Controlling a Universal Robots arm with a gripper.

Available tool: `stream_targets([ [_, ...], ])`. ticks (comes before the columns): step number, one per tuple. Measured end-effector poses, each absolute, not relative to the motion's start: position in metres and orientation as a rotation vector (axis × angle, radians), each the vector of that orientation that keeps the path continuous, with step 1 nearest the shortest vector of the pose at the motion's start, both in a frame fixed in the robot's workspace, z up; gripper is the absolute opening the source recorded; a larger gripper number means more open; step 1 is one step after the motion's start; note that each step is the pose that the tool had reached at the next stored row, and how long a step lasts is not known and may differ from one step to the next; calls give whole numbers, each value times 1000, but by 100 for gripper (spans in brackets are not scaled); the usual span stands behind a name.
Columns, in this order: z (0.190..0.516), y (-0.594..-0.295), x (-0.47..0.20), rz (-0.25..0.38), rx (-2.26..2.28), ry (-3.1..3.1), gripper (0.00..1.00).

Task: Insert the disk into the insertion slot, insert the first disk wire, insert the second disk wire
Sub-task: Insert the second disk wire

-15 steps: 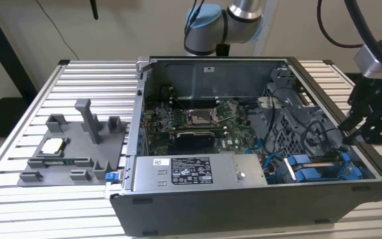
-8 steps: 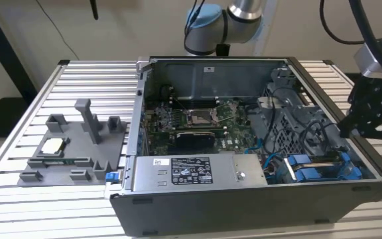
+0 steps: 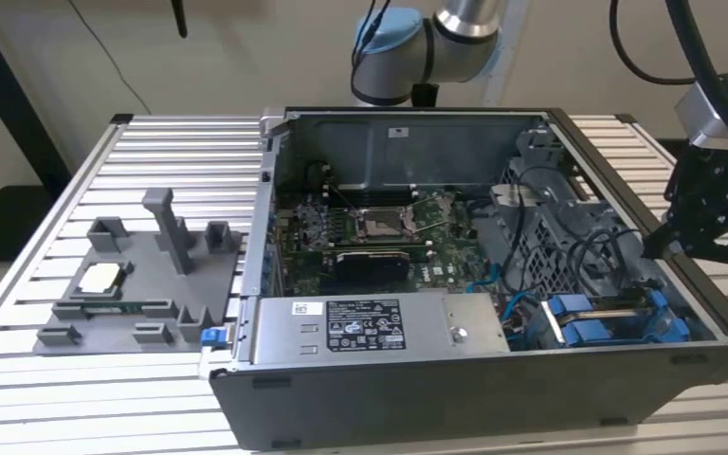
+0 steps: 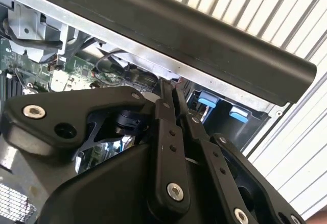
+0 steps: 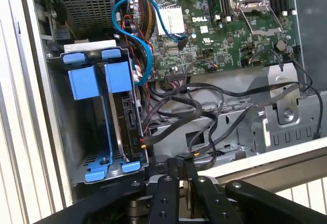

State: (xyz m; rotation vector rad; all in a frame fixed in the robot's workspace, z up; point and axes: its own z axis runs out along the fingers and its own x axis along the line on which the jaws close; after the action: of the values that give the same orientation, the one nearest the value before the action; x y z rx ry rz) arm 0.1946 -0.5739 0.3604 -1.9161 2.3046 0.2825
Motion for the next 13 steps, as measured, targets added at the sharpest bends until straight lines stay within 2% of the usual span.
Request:
stream_targets([
  [13, 381, -574, 174, 281, -1916, 2305, 16],
])
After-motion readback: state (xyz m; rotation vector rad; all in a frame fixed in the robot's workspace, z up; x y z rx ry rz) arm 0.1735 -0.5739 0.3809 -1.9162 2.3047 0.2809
